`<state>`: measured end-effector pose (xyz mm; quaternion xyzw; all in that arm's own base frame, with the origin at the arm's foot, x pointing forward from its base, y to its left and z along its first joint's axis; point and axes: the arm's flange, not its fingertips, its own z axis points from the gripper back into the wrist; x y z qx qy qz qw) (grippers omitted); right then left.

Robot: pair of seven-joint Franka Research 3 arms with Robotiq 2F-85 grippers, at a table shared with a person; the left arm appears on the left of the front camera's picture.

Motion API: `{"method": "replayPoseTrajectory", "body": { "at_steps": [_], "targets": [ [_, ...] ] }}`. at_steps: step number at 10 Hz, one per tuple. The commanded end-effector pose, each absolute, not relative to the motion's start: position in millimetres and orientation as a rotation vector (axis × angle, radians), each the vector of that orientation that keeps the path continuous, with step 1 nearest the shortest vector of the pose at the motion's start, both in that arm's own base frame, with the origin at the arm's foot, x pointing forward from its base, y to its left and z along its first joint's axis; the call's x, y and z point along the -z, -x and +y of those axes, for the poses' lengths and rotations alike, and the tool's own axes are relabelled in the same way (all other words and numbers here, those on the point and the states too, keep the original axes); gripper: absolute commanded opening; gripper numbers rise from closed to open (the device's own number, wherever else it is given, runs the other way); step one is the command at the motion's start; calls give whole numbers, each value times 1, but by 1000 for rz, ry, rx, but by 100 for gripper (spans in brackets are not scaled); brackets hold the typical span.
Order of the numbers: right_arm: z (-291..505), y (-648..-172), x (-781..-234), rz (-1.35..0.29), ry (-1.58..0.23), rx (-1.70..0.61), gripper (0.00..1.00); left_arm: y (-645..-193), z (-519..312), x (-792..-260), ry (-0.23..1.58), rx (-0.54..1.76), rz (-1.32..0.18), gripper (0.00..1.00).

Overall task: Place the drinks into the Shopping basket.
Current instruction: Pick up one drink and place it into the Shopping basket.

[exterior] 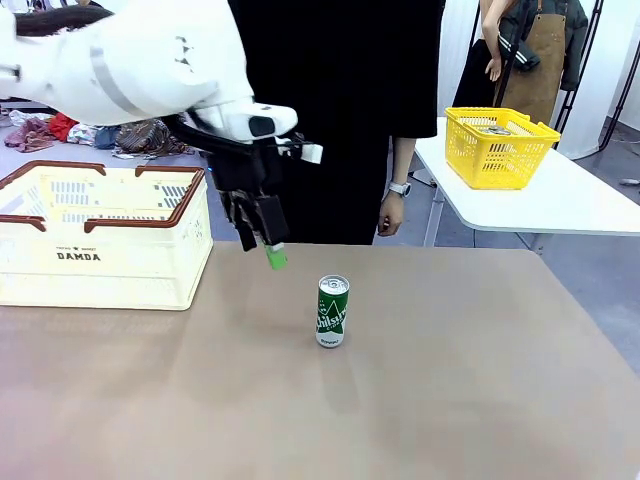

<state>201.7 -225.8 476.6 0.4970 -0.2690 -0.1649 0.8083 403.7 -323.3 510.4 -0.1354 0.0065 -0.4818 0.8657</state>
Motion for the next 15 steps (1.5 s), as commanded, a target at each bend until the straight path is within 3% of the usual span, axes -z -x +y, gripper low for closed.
{"method": "replayPoseTrajectory", "body": {
  "at_steps": [1,2,3,7,8,9,12,15],
  "targets": [
    [-227,-202,-478,-595,-1071,333,100,-409,-321,-524,291,1018,27,100],
    [-227,-202,-478,-595,-1071,333,100,-409,-310,-535,354,1036,-42,100],
    [-227,-202,-478,-595,-1071,333,100,-404,-329,-510,289,1018,26,100],
    [-227,-202,-478,-595,-1071,333,100,-408,-330,-514,305,1024,20,100],
    [-227,-202,-478,-595,-1071,333,100,-404,-350,-511,277,709,88,100],
    [-227,-202,-478,-595,-1071,333,100,-400,-371,-510,289,688,37,100],
    [-227,-202,-478,-595,-1071,333,100,-401,-408,-494,234,309,-3,100],
    [-227,-202,-478,-595,-1071,333,100,-413,-427,-484,199,143,28,100]
  ]
}}
